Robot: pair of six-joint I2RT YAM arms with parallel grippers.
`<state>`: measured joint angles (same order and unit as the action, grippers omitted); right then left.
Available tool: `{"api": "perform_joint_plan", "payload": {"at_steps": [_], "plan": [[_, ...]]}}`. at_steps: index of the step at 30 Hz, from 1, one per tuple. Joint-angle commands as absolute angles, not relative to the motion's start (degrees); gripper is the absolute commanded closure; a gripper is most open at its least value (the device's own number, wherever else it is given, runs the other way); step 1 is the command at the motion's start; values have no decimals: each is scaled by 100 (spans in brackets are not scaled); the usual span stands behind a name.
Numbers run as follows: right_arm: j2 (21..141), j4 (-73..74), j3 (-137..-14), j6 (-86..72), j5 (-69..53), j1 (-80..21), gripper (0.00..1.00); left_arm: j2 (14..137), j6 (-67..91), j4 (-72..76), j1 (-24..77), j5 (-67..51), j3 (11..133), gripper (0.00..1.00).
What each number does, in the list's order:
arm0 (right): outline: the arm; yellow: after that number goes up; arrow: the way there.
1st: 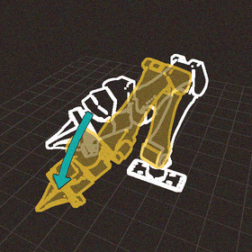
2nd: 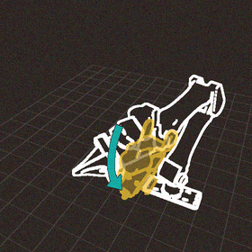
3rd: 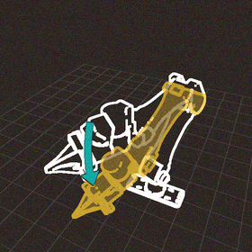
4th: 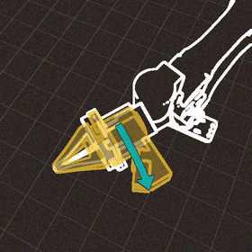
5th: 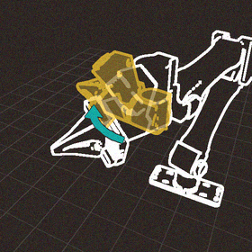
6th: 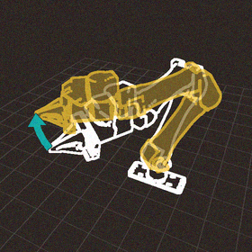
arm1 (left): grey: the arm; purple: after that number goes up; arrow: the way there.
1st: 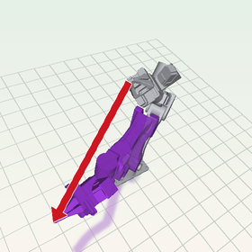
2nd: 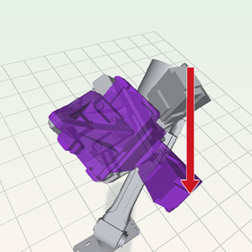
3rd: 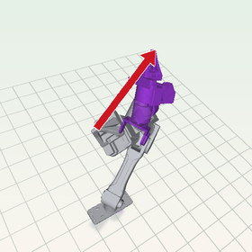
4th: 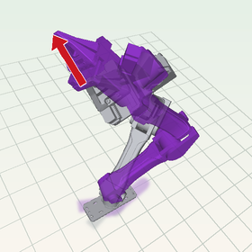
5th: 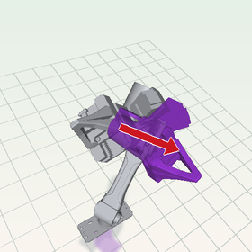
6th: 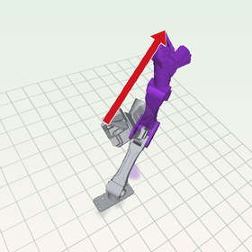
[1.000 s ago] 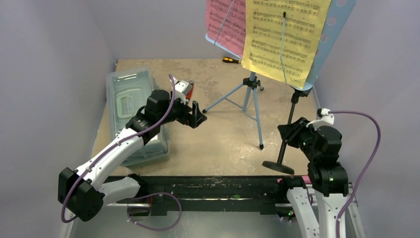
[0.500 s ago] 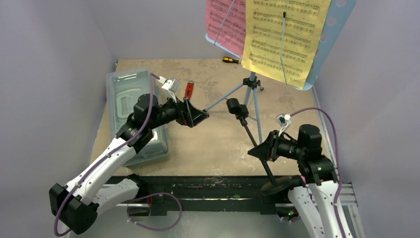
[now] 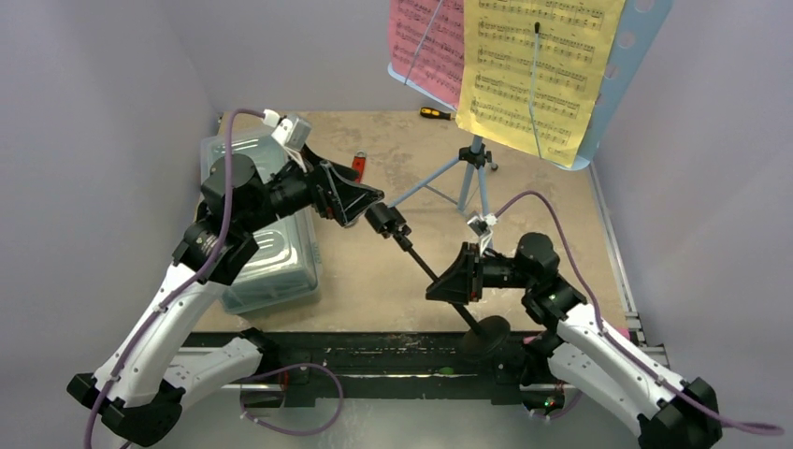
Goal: Set up the instrument practice props
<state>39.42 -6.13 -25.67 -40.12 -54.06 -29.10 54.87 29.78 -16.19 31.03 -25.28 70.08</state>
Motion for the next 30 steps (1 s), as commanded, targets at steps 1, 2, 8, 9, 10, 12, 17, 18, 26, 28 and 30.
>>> {"api": "perform_joint_plan", "payload": {"at_steps": [1,2,8,9,10,12,17,18,26,28,30], "plan": [[4446,-3918,-2161,-4330,-4575,-3515,100,5450,2726,-2026,3094,-2464,7270,5],[4702,-4432,-2078,-4200,-4416,-3624,100,5449,2733,-2040,3094,-2478,7293,6],[6652,-6663,-2480,-3046,-3947,-4276,100,5373,2522,-2744,3095,-1873,7722,7],[6937,-7154,-2463,-2898,-3773,-4325,100,5330,2496,-2878,3094,-1706,7833,7],[7218,-7716,-2430,-2777,-3553,-4376,100,5289,2444,-3037,3094,-1561,7949,7],[7753,-9029,-2383,-2470,-3028,-4498,100,5196,2355,-3366,3093,-1318,8178,7],[9212,-10548,-2681,-1669,-2334,-4678,100,4912,2251,-3867,3093,-770,8541,6],[9414,-10550,-2839,-1541,-2181,-4727,100,4868,2246,-3949,3094,-652,8608,6],[10483,-10568,-4009,-789,-1221,-5031,100,4633,2080,-4568,3094,61,9222,4],[10653,-10571,-4262,-764,-1171,-5079,100,4579,2059,-4634,3093,198,9230,4],[10809,-10573,-4476,-691,-1039,-5141,100,4559,2050,-4664,3094,245,9212,4]]}}
